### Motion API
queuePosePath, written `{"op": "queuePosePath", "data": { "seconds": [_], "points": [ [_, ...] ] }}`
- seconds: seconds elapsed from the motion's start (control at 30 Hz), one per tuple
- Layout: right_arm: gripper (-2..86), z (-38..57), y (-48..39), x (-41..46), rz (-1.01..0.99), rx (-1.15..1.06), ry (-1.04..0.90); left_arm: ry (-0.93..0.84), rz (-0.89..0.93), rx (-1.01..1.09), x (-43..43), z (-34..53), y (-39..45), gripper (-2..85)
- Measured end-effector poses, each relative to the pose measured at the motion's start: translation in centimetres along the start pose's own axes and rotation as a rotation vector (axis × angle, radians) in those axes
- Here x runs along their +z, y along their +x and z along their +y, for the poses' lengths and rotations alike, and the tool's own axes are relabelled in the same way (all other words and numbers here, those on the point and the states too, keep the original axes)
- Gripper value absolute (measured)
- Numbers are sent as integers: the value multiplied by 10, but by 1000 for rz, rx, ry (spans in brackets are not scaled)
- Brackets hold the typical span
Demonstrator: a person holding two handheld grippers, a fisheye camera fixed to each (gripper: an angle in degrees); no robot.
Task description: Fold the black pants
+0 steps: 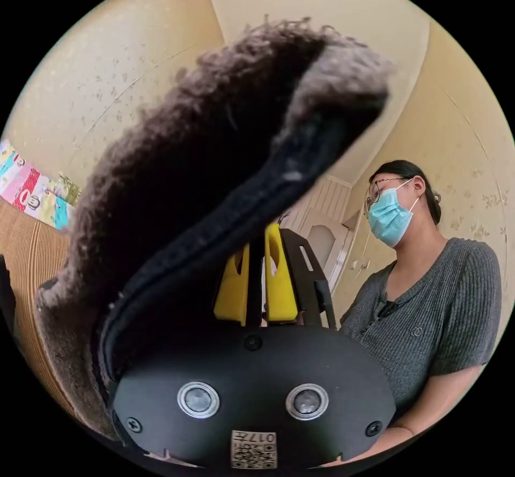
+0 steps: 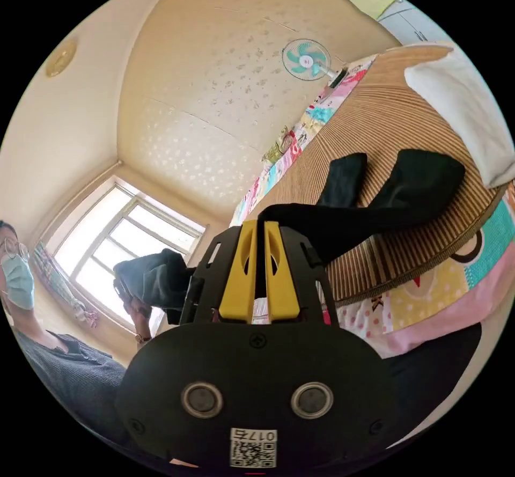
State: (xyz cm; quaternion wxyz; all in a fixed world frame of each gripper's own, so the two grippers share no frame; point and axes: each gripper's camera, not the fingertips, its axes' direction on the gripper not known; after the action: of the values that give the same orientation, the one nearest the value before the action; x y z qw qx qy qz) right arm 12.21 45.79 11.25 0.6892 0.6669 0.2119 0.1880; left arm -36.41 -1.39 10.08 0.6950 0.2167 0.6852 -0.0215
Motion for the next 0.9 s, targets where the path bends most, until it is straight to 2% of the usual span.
{"op": "queuePosePath", "data": {
  "seconds": [0.07,0.13,0.2,0.3,0.4,0.47,0.53,0.6,0.67,0.7,0.8,0.83,0.9],
  "points": [
    [26,-18,-64,-45,30,-178,217,65,-93,44,-13,-14,25,48],
    [24,-30,-117,-72,48,-358,374,91,-258,140,-18,-30,55,48],
    [24,-49,-168,-78,69,-503,458,98,-398,175,-8,-38,65,47],
    [27,-104,-225,-38,128,-623,436,75,-651,143,25,-51,36,45],
    [39,-189,-234,73,198,-652,175,9,-892,18,53,-66,-64,49],
    [62,-247,-198,197,275,-511,-306,-99,-966,-173,56,-63,-156,56],
    [110,-247,-160,257,308,-359,-528,-152,-855,-461,31,-27,-240,97],
    [126,-219,-138,272,256,-368,-538,-155,-749,-486,17,11,-252,112],
    [118,-168,-96,274,289,-341,-508,-287,-739,-453,20,53,-254,85],
    [115,-154,-81,274,315,-320,-508,-408,-744,-459,26,82,-256,63],
    [132,-92,-3,262,533,-127,-461,-662,-832,-501,38,151,-255,102],
    [149,-70,24,257,599,-38,-424,-714,-886,-498,40,170,-251,115],
    [154,-45,54,260,587,49,-427,-734,-948,-491,41,191,-245,123]
  ]
}}
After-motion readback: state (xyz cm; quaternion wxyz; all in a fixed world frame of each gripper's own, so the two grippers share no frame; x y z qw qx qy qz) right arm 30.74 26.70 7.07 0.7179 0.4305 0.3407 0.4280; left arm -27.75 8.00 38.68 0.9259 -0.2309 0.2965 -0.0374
